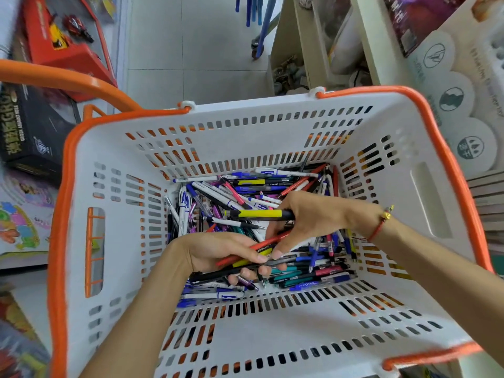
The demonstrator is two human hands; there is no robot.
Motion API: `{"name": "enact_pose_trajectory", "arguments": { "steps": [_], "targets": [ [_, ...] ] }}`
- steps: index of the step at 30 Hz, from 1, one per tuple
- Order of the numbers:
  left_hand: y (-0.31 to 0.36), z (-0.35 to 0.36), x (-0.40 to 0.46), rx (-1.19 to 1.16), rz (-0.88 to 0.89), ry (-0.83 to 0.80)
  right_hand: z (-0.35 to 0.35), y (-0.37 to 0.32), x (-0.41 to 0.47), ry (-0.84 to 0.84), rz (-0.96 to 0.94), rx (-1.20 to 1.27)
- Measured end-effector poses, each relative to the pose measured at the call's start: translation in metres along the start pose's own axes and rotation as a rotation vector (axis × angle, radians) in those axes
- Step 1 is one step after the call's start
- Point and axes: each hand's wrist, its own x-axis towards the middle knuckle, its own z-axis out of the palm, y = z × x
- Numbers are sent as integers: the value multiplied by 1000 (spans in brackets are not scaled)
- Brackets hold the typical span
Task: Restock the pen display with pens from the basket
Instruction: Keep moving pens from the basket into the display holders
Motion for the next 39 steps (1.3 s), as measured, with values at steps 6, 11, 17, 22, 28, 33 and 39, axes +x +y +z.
{"name": "enact_pose_trajectory", "arguments": {
  "steps": [6, 11, 17, 22, 28, 33, 39],
  "targets": [
    [3, 4, 1, 84, -50, 44, 2, 2, 2, -76, 35, 26],
    [4, 5, 0, 175, -63, 85, -18, 4, -8, -83, 110, -58],
    [-5, -7, -5, 238, -124, 91, -44, 13, -24, 0, 217, -262],
    [-12, -23, 2, -152, 104, 474, -54, 30, -54, 163, 265, -65],
    [-2, -13, 22, -508, 431, 648, 3, 43, -41, 284, 339, 455],
    [-2, -7, 35, -561, 691, 900, 52, 25, -24, 360, 331, 928],
    [3, -3, 40, -568, 733, 998, 63, -1, -12, 327, 284, 907]
  ]
}}
